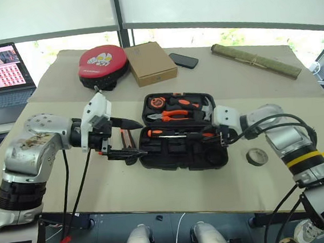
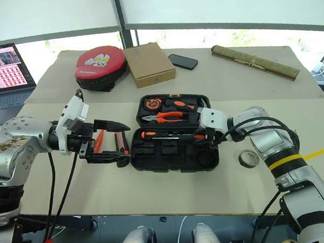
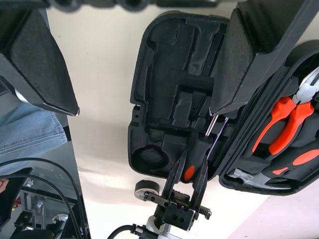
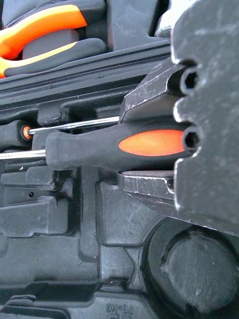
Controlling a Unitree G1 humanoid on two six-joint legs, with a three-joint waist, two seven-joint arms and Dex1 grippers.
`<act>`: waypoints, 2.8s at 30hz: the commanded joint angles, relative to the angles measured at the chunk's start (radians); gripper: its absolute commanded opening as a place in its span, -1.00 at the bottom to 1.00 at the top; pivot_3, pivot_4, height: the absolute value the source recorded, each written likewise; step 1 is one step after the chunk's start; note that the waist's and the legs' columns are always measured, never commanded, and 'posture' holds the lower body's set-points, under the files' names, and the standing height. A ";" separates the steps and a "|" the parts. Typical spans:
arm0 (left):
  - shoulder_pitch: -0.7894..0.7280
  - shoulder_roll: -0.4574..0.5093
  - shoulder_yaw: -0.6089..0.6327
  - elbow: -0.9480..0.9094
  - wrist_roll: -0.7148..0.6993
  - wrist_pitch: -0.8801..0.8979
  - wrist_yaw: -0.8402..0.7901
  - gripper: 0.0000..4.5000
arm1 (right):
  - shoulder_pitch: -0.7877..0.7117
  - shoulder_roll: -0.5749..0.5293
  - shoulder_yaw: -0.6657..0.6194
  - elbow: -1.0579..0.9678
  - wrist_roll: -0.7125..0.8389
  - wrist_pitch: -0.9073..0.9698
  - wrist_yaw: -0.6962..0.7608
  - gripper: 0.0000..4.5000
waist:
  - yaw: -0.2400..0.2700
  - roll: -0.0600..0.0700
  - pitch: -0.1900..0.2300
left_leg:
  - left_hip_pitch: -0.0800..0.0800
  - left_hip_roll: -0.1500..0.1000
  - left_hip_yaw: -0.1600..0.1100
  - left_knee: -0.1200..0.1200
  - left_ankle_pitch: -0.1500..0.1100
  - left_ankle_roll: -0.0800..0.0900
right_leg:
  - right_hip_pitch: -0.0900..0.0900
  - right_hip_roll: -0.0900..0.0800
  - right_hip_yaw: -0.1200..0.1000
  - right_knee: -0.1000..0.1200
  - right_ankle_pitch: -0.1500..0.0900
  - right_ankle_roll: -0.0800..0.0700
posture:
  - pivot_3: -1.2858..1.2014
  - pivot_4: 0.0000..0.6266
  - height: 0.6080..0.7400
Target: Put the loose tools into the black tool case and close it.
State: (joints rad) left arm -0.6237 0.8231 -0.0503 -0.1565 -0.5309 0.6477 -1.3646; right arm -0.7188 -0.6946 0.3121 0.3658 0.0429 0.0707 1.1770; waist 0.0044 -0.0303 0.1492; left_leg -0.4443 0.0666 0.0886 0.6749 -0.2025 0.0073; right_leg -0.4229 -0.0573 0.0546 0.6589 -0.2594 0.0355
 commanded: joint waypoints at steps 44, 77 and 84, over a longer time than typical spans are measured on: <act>-0.058 -0.026 -0.031 0.055 0.044 -0.113 0.012 1.00 | 0.014 0.132 -0.179 -0.317 0.230 0.475 -0.079 -0.99 | -0.013 0.000 0.000 | 0.000 0.000 0.000 0.001 0.000 0.000 | -0.001 0.000 0.000 0.004 0.000 0.000 | 0.03 -0.52 1.00; -0.073 -0.040 -0.044 0.083 0.066 -0.144 -0.001 1.00 | 0.042 0.155 -0.076 -0.243 0.100 0.385 -0.106 -0.99 | -0.018 0.000 0.000 | 0.001 0.001 0.000 0.001 0.000 0.000 | -0.001 0.001 0.000 0.004 -0.001 -0.001 | 0.03 -0.52 1.00; -0.080 -0.047 -0.044 0.085 0.070 -0.143 0.002 1.00 | 0.043 0.151 -0.006 -0.202 0.018 0.389 -0.129 -0.99 | -0.018 0.000 0.000 | 0.001 0.001 0.000 0.001 0.000 0.000 | 0.000 0.001 0.000 0.004 -0.001 -0.001 | 0.03 -0.52 1.00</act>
State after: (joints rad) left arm -0.6709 0.7784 -0.1019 -0.0633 -0.4647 0.5259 -1.3642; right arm -0.6741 -0.5358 0.2805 0.1495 0.0940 0.4455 1.0589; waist -0.0134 -0.0304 0.1492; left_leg -0.4429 0.0672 0.0883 0.6760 -0.2025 0.0071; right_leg -0.4229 -0.0567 0.0545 0.6631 -0.2600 0.0348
